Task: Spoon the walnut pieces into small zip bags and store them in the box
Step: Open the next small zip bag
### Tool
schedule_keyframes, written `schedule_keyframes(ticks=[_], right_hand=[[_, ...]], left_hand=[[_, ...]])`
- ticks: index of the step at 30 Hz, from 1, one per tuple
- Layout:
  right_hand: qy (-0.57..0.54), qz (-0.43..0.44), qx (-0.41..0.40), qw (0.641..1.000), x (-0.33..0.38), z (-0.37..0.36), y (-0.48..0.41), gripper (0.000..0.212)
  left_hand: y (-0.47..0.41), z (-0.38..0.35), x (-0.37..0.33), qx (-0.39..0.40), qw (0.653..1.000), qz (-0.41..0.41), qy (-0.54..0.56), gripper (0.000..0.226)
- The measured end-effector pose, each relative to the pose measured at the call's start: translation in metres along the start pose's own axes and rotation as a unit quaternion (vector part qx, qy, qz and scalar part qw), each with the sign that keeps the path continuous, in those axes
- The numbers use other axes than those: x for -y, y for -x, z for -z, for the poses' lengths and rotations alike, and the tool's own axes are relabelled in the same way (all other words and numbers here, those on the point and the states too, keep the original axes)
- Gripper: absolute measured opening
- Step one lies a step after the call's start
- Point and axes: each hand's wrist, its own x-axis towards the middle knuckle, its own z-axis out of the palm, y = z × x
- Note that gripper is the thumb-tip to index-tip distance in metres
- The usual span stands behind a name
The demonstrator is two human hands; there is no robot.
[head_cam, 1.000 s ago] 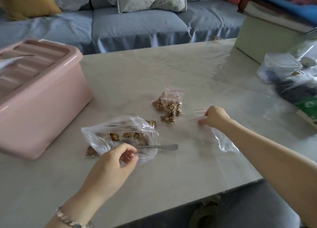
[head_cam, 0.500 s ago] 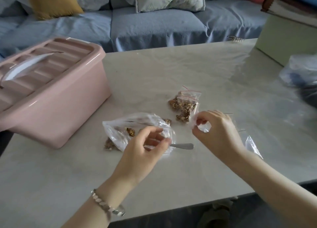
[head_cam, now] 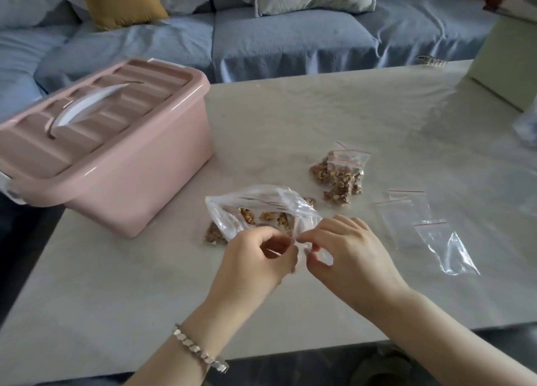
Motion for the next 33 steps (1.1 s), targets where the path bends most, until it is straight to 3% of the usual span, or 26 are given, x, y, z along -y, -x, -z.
schedule_keyframes(ticks=[3,7,12,22,27,33], right_hand=[[-0.037,-0.002,0.032,0.999,0.001,-0.002,0.003,0.030],[-0.198,-0.129,0.054,0.970,0.005,0.002,0.003,0.025],[-0.303,-0.205,0.053,0.929,0.018,0.002,-0.001,0.013],[-0.381,-0.204,0.103,0.896,0.021,0.017,-0.003,0.013],[-0.339,-0.190,0.116,0.914,0.018,0.023,-0.002,0.028],[-0.369,-0.198,0.131,0.898,0.016,0.025,-0.001,0.029]], left_hand=[[0.002,0.003,0.003,-0.018,1.000,0.015,0.017,0.016],[0.004,0.005,0.003,-0.026,0.997,0.030,0.062,0.021],[0.005,0.006,0.000,0.010,0.997,0.017,0.081,0.020],[0.003,0.006,-0.008,0.049,0.994,0.045,0.088,0.011],[0.002,0.004,-0.010,0.061,0.990,0.062,0.112,0.013],[0.003,0.004,-0.006,0.065,0.991,0.036,0.111,0.014]])
